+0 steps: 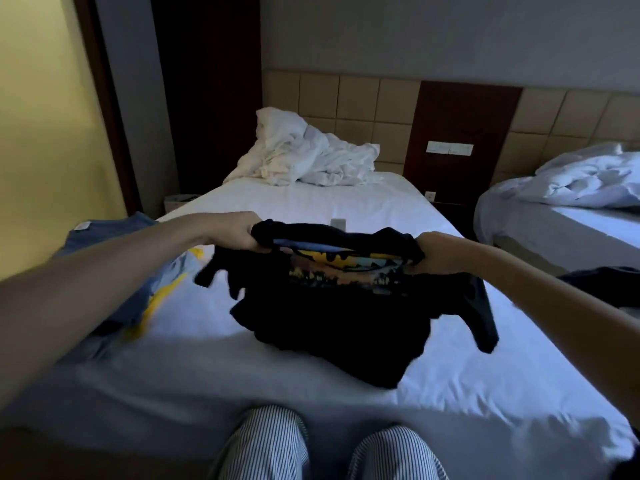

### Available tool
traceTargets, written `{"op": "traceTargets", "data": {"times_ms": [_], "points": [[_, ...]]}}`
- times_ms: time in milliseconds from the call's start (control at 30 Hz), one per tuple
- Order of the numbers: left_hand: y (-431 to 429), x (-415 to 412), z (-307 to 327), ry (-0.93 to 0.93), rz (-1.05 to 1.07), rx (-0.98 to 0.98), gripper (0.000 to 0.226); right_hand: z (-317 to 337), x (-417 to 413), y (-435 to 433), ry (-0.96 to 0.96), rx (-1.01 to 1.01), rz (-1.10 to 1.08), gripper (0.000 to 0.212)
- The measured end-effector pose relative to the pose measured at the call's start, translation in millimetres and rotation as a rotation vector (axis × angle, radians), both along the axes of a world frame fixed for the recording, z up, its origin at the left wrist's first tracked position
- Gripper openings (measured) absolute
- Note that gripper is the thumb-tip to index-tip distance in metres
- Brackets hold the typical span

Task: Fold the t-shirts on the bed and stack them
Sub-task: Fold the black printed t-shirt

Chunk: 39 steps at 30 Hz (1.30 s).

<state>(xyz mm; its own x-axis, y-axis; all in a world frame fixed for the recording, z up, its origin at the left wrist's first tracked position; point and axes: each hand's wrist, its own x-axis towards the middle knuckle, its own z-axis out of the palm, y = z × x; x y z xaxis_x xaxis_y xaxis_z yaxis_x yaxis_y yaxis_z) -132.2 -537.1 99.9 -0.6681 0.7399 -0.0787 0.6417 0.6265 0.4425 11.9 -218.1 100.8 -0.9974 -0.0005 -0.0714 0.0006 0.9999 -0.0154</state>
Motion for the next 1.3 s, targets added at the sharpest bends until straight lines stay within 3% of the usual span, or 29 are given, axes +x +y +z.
{"op": "traceTargets", "data": {"times_ms": [133, 200, 267, 300, 333, 433, 500, 633, 733, 933, 1033, 1133, 1233, 1300], "points": [[-3, 16, -16, -0.123, 0.085, 0.305, 0.026, -7, 13, 6, 0.045, -0.455, -0.11, 0.013], [-6, 25, -17, -0.147, 0.074, 0.298, 0.019, -10, 26, 5, -0.019, -0.652, -0.095, 0.011], [-11, 33, -15, -0.239, 0.034, 0.149, 0.06, -11, 39, 4, -0.138, -0.765, -0.068, 0.013], [-14, 36, -15, -0.298, 0.012, 0.027, 0.074, -11, 45, 2, -0.23, -0.796, -0.058, 0.02], [-14, 41, -15, -0.349, -0.015, -0.099, 0.073, -13, 49, 2, -0.321, -0.804, -0.047, 0.029], [-10, 44, -26, -0.411, -0.02, -0.297, 0.037, -29, 48, 1, -0.445, -0.754, -0.038, 0.039], [-5, 36, -37, -0.402, 0.012, -0.278, 0.014, -43, 36, 2, -0.377, -0.741, -0.069, 0.032], [12, 3, -48, -0.365, 0.114, -0.135, 0.007, -60, -12, 9, -0.119, -0.649, -0.125, 0.033], [31, -43, -35, -0.175, 0.204, -0.043, 0.022, -55, -70, 18, 0.146, -0.498, -0.122, 0.04], [74, -127, 58, 0.793, 0.578, 0.321, 0.022, 30, -182, 24, 0.823, -0.327, -0.141, 0.042], [86, -157, 59, 0.97, 0.642, 0.386, 0.032, 42, -222, 29, 0.957, -0.298, -0.166, 0.039], [82, -182, 7, 0.885, 0.598, 0.16, 0.035, 4, -246, 46, 0.778, -0.158, -0.23, 0.039], [65, -181, -88, 0.596, 0.395, -0.108, 0.039, -79, -237, 55, 0.29, -0.084, -0.15, 0.044], [56, -165, -162, 0.361, 0.349, -0.156, 0.047, -148, -215, 51, 0.067, -0.093, -0.124, 0.045]]}}
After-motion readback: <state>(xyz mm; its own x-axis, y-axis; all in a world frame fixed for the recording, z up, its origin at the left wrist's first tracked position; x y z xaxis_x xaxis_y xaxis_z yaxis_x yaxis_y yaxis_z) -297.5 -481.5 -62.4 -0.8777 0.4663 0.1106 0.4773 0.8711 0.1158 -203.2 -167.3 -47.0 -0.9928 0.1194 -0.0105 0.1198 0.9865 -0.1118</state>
